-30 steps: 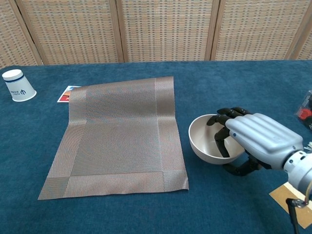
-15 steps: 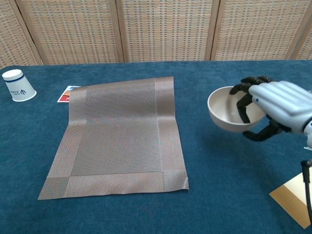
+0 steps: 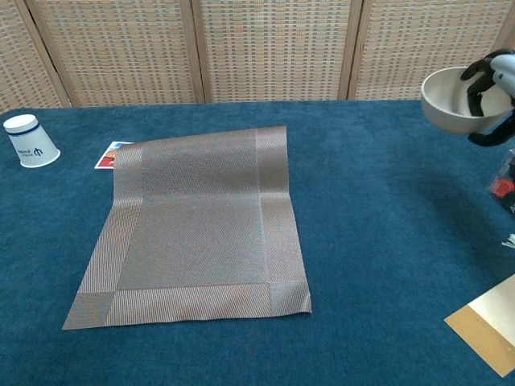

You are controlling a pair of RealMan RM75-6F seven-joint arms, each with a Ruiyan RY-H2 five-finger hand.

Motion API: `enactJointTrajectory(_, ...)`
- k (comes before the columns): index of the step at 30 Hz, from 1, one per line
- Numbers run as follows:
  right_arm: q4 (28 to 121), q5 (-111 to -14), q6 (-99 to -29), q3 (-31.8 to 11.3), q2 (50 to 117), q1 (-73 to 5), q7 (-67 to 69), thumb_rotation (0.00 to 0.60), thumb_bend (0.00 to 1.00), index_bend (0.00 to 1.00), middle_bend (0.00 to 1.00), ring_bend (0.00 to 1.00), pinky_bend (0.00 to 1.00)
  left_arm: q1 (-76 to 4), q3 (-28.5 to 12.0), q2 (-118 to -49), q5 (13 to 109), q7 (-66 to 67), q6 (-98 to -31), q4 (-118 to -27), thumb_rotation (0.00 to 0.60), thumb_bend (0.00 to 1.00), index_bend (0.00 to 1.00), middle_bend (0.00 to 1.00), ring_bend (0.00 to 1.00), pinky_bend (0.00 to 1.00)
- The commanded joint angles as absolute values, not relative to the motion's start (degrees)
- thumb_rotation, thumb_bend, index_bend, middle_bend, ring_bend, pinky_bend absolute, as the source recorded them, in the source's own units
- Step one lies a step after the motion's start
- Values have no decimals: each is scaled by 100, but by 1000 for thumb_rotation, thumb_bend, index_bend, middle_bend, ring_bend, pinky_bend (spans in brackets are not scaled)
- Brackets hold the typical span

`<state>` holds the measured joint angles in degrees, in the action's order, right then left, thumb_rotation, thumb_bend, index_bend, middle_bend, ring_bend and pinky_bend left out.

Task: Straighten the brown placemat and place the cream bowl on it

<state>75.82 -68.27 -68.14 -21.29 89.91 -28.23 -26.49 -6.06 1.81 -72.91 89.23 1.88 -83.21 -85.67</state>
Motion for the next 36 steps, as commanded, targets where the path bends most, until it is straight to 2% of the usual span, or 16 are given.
enactJointTrajectory(1,7577,-6685,-6853,-2239,8773,-2775,-2446,600,426,724,212,0,24,-619,169,-7298,8912,193,-8300,-8565,600,159,0,0,0,0)
enactJointTrajectory(8,7656,-6473,-6922,-2191,8378,-2575,-2233,600,421,727,212,0,24,-635,160,-7327,8943,249,-8296,-8575,600,159,0,0,0,0)
enactJointTrajectory(17,7784,-6222,-7055,-1979,8224,-2289,-2099,600,417,729,212,0,23,-608,185,-7327,9033,234,-8379,-8597,600,160,3,0,0,0)
enactJointTrajectory(25,7615,-6115,-7054,-1763,8280,-2178,-2047,600,415,729,212,0,22,-570,196,-7335,9119,237,-8492,-8599,600,160,5,0,0,0)
enactJointTrajectory(36,7369,-5760,-6945,-1697,8403,-2151,-2103,600,407,729,195,0,9,-569,224,-7331,9216,194,-8525,-8572,600,161,7,0,0,0)
